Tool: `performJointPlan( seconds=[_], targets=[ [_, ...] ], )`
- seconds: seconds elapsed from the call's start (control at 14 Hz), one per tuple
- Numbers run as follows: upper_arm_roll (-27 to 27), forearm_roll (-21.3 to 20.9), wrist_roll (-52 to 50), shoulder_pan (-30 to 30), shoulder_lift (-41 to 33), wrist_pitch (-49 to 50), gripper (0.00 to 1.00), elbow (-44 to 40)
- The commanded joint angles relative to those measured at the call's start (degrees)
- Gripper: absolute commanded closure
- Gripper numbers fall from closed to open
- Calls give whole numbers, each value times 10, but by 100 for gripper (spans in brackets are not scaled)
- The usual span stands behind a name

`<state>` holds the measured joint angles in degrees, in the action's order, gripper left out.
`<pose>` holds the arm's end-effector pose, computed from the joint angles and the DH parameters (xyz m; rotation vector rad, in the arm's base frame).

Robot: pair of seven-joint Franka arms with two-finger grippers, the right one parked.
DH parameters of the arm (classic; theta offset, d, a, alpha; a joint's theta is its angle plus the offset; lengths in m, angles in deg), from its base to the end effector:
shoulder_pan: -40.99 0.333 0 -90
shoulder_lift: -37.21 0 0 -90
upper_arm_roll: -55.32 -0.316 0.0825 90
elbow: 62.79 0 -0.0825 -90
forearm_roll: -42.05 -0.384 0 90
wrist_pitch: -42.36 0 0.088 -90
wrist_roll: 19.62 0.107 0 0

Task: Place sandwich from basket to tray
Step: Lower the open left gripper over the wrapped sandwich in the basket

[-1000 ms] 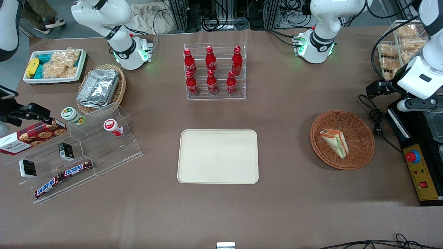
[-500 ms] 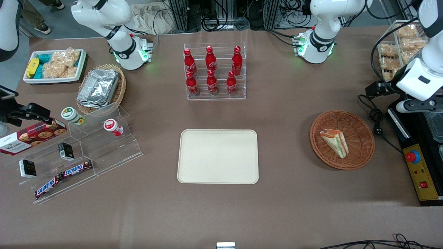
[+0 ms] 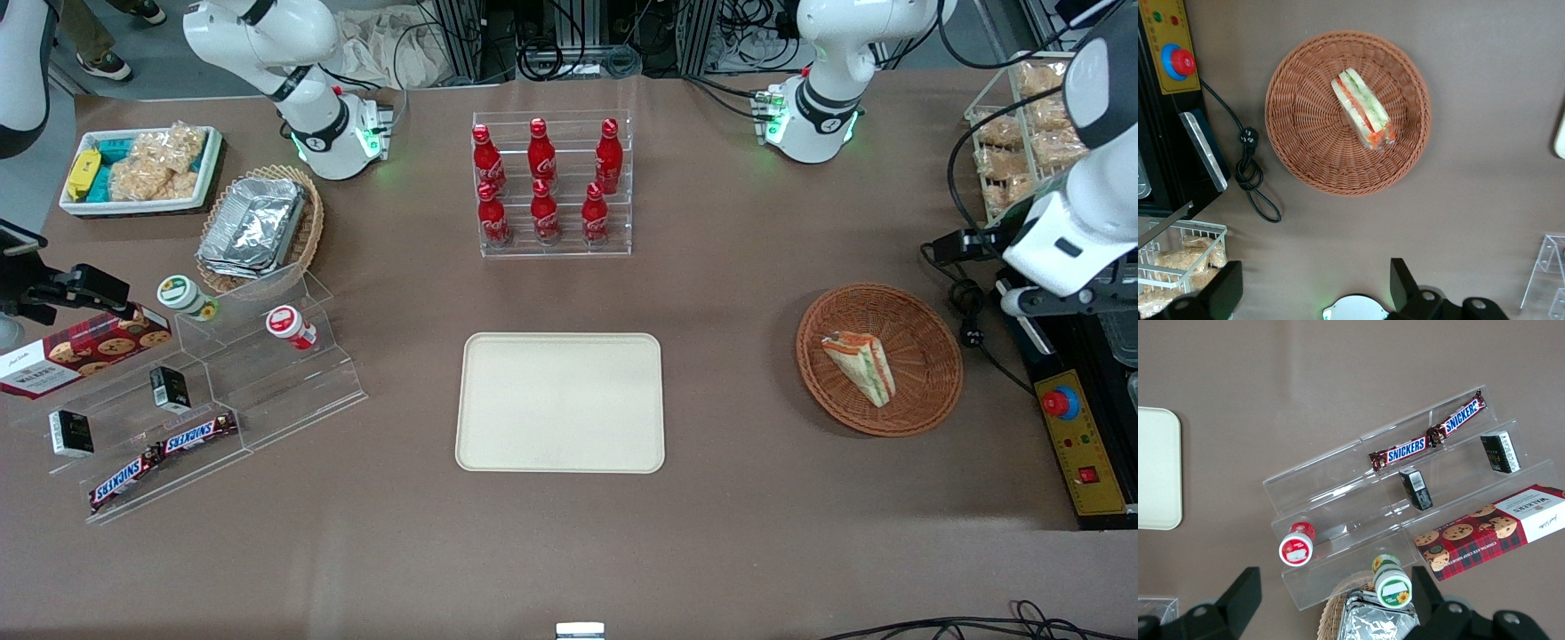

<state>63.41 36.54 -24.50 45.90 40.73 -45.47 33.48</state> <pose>0.5579 -0.0185 0.5372 -3.0243 -0.0342 0.3057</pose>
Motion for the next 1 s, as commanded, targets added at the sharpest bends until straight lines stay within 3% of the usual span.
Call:
performJointPlan(
  seconds=[0.0,0.29,0.57,0.93],
  targets=[
    [3,-10,-1,7,30,-6,1,1],
    [3,-11,-36,22,59,-82,1,49],
    [3,-13,-141,23,79,-233,1,140],
    [4,-13,-317,18,151,-363,1,158]
  ],
)
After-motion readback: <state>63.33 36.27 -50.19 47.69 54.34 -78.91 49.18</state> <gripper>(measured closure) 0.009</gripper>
